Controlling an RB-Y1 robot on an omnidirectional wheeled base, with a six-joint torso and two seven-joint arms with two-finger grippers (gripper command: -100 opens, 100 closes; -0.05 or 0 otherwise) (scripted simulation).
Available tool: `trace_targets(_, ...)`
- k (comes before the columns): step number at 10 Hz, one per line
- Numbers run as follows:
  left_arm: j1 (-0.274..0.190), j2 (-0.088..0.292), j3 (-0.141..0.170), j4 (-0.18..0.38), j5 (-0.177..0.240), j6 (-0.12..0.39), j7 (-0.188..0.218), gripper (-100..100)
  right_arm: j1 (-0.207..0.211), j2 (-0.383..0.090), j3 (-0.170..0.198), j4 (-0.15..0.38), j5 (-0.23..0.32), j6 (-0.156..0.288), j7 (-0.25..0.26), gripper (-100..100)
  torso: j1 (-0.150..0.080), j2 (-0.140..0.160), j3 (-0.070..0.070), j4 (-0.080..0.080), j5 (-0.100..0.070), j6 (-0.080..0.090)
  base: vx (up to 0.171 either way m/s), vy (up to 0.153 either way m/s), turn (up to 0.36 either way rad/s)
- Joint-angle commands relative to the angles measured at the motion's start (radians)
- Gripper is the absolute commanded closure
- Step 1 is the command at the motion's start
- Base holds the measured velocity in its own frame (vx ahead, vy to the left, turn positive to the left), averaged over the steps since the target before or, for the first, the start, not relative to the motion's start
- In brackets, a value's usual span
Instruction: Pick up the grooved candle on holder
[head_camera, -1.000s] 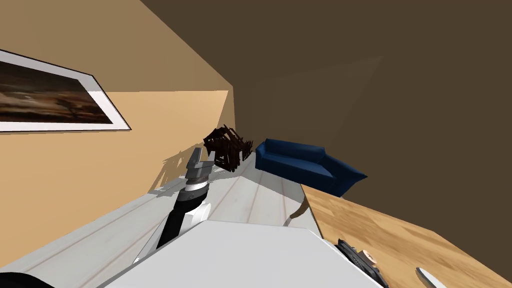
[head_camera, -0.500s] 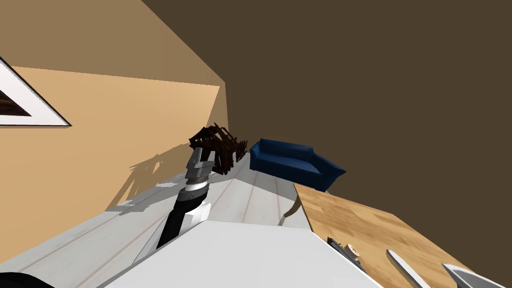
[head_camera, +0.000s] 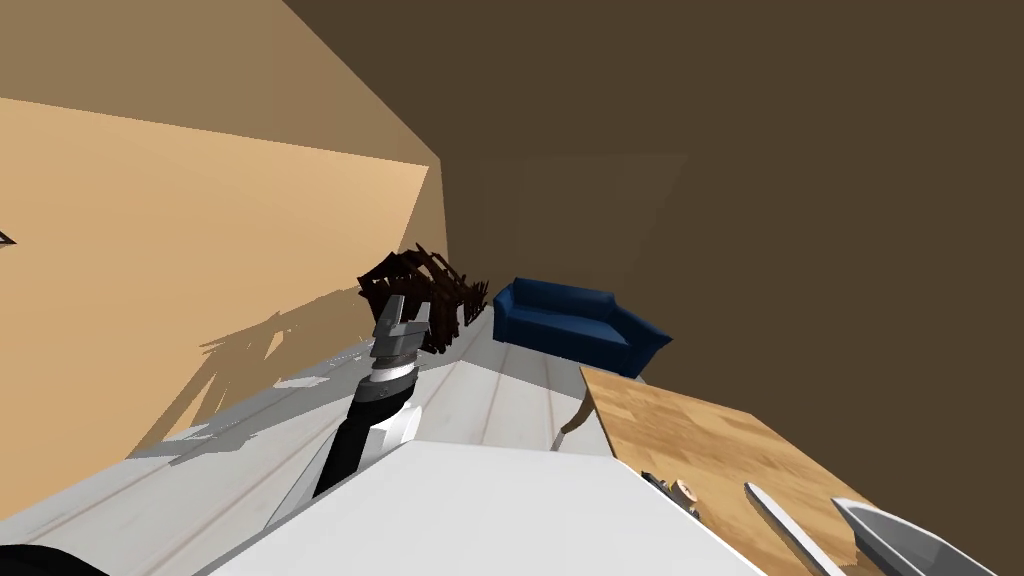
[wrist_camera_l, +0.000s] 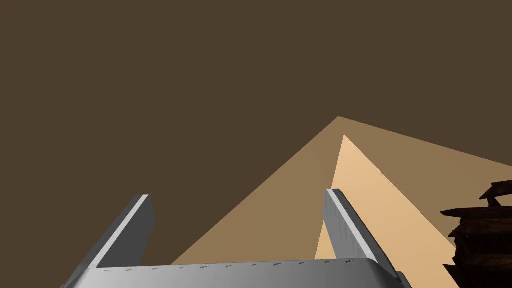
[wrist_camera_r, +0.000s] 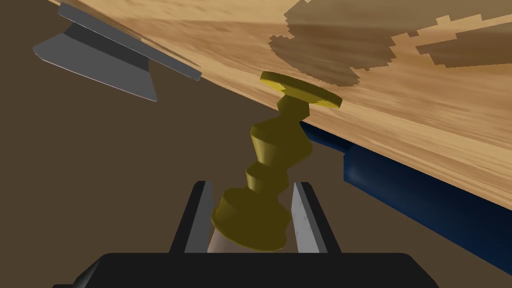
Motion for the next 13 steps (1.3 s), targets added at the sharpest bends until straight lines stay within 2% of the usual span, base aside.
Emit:
trace_targets(1,0.000,0.000,0.000,0.000,0.000,0.000,0.000,0,0.050,0.050,-0.030,-0.050,0.050,-0.019,0.019,100,0.000,0.000,0.000,0.000,0.000,0.000,0.080,-0.045,-0.278)
trace_targets(2,0.000,0.000,0.000,0.000,0.000,0.000,0.000,0,0.058,0.060,-0.030,-0.086,0.079,-0.019,0.019,100,-0.001,0.000,-0.001,-0.002,-0.002,0.004,0.092,-0.046,-0.208)
trace_targets(3,0.000,0.000,0.000,0.000,0.000,0.000,0.000,0,0.058,0.060,-0.030,-0.086,0.109,-0.019,0.019,100,-0.003,-0.001,-0.002,-0.002,-0.003,0.002,0.040,-0.027,0.005)
trace_targets(4,0.000,0.000,0.000,0.000,0.000,0.000,0.000,0,0.103,0.107,-0.059,-0.120,0.142,-0.037,0.033,100,-0.003,0.000,-0.001,-0.001,-0.004,0.001,0.102,-0.067,-0.281)
trace_targets(6,0.000,0.000,0.000,0.000,0.000,0.000,0.000,0,0.108,0.115,-0.059,-0.154,0.213,-0.037,0.033,100,-0.007,-0.001,-0.003,-0.004,-0.007,0.005,0.068,-0.033,-0.099)
trace_targets(7,0.000,0.000,0.000,0.000,0.000,0.000,0.000,0,0.108,0.115,-0.059,-0.154,0.215,-0.037,0.033,100,-0.006,0.001,-0.001,-0.003,-0.006,0.003,0.007,-0.001,0.035)
trace_targets(8,0.000,0.000,0.000,0.000,0.000,0.000,0.000,0,0.155,0.165,-0.089,-0.204,0.256,-0.055,0.046,100,-0.005,0.003,0.000,-0.003,-0.006,0.003,0.077,-0.037,-0.264)
trace_targets(10,0.000,0.000,0.000,0.000,0.000,0.000,0.000,0,0.157,0.169,-0.089,-0.223,0.313,-0.055,0.046,100,-0.007,0.000,-0.002,-0.004,-0.006,0.005,0.071,-0.027,-0.146)
trace_targets(11,0.000,0.000,0.000,0.000,0.000,0.000,0.000,0,0.198,0.217,-0.118,-0.248,0.349,-0.074,0.060,100,-0.006,0.001,-0.001,-0.003,-0.006,0.003,0.092,-0.054,-0.304)
trace_targets(13,0.000,0.000,0.000,0.000,0.000,0.000,0.000,0,0.206,0.224,-0.118,-0.291,0.410,-0.074,0.060,100,-0.007,-0.001,-0.003,-0.004,-0.006,0.005,0.074,-0.026,-0.088)
